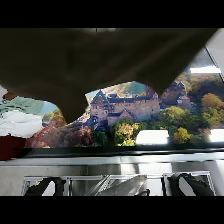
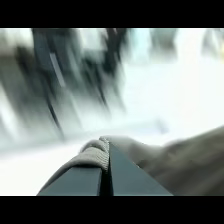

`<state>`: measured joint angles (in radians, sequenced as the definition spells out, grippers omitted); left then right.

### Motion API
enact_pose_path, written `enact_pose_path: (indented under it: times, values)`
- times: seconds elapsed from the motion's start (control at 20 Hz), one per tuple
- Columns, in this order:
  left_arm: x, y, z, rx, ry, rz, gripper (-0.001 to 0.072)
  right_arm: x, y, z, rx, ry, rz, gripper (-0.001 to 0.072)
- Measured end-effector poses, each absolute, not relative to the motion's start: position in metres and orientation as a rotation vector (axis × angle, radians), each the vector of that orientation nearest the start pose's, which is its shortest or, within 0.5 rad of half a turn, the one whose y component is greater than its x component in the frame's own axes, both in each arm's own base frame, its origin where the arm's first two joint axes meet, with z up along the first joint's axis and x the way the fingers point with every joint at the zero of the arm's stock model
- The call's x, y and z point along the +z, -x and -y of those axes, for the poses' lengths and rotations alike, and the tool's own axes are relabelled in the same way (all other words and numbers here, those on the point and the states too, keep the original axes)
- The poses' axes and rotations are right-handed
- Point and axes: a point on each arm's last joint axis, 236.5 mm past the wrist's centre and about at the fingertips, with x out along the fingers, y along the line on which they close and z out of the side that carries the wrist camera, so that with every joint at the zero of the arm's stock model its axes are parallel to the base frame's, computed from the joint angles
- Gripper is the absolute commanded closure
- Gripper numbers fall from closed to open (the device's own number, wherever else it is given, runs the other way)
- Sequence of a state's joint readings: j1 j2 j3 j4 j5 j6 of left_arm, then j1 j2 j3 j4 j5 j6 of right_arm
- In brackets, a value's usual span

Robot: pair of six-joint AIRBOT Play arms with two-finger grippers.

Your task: Fold the shirts.

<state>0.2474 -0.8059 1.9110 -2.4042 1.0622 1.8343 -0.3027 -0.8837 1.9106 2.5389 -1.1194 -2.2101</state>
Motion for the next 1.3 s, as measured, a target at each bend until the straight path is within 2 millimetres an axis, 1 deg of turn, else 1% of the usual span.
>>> enact_pose_path:
  times: [0.05, 0.1, 0.15, 0.2, 0.25, 0.3, 0.35, 0.4, 0.45, 0.5, 0.55, 0.65, 0.75, 0.85, 0.9, 0.95, 1.0, 1.05, 1.1, 1.2, 1.25, 1.3]
  values:
    - [0.576, -0.202, 0.096, -0.430, 0.086, 0.251, 0.0693, 0.557, -0.243, -0.099, 0.473, 0.199, 0.241, 0.0685]
    - [0.593, -0.176, 0.094, -0.389, 0.059, 0.320, 0.0693, 0.574, -0.224, -0.098, 0.431, 0.226, 0.297, 0.0685]
    - [0.603, -0.156, 0.090, -0.349, 0.036, 0.367, 0.0693, 0.583, -0.212, -0.097, 0.400, 0.242, 0.329, 0.0685]
    - [0.605, -0.147, 0.087, -0.323, 0.025, 0.382, 0.0693, 0.587, -0.205, -0.095, 0.376, 0.253, 0.342, 0.0686]
    - [0.603, -0.147, 0.084, -0.302, 0.020, 0.372, 0.0693, 0.588, -0.205, -0.094, 0.369, 0.251, 0.339, 0.0685]
    - [0.594, -0.157, 0.080, -0.292, 0.026, 0.334, 0.0693, 0.583, -0.210, -0.092, 0.374, 0.241, 0.314, 0.0686]
    - [0.582, -0.173, 0.077, -0.291, 0.038, 0.281, 0.0693, 0.574, -0.220, -0.091, 0.383, 0.227, 0.274, 0.0685]
    - [0.564, -0.196, 0.074, -0.301, 0.061, 0.207, 0.0693, 0.558, -0.237, -0.088, 0.400, 0.205, 0.213, 0.0685]
    - [0.543, -0.220, 0.074, -0.323, 0.092, 0.125, 0.0693, 0.537, -0.255, -0.086, 0.425, 0.181, 0.138, 0.0685]
    - [0.516, -0.248, 0.074, -0.349, 0.129, 0.024, 0.0693, 0.511, -0.277, -0.083, 0.450, 0.147, 0.049, 0.0685]
    - [0.487, -0.275, 0.073, -0.373, 0.166, -0.076, 0.0693, 0.479, -0.299, -0.079, 0.473, 0.101, -0.047, 0.0685]
    - [0.417, -0.330, 0.073, -0.412, 0.234, -0.285, 0.0693, 0.409, -0.344, -0.067, 0.492, -0.005, -0.229, 0.0685]
    - [0.343, -0.378, 0.079, -0.454, 0.295, -0.469, 0.0693, 0.315, -0.389, -0.050, 0.481, -0.126, -0.418, 0.0685]
    - [0.262, -0.425, 0.087, -0.472, 0.351, -0.637, 0.0693, 0.221, -0.424, -0.032, 0.436, -0.233, -0.570, 0.0685]
    - [0.221, -0.447, 0.090, -0.469, 0.374, -0.712, 0.0693, 0.170, -0.439, -0.022, 0.400, -0.287, -0.648, 0.0685]
    - [0.183, -0.466, 0.092, -0.461, 0.398, -0.776, 0.0693, 0.126, -0.451, -0.014, 0.369, -0.332, -0.711, 0.0685]
    - [0.141, -0.483, 0.094, -0.456, 0.420, -0.853, 0.0693, 0.086, -0.462, -0.008, 0.341, -0.383, -0.768, 0.0685]
    - [0.106, -0.497, 0.095, -0.451, 0.436, -0.916, 0.0693, 0.050, -0.472, -0.003, 0.320, -0.426, -0.818, 0.0685]
    - [0.072, -0.510, 0.097, -0.447, 0.454, -0.976, 0.0693, 0.022, -0.483, 0.001, 0.301, -0.469, -0.852, 0.0685]
    - [0.022, -0.533, 0.101, -0.439, 0.491, -1.054, 0.0693, -0.015, -0.507, 0.009, 0.274, -0.521, -0.885, 0.0685]
    - [0.004, -0.545, 0.102, -0.432, 0.509, -1.076, 0.0693, -0.025, -0.519, 0.012, 0.264, -0.539, -0.889, 0.0685]
    - [-0.007, -0.558, 0.101, -0.420, 0.526, -1.079, 0.0693, -0.031, -0.534, 0.016, 0.257, -0.553, -0.883, 0.0685]
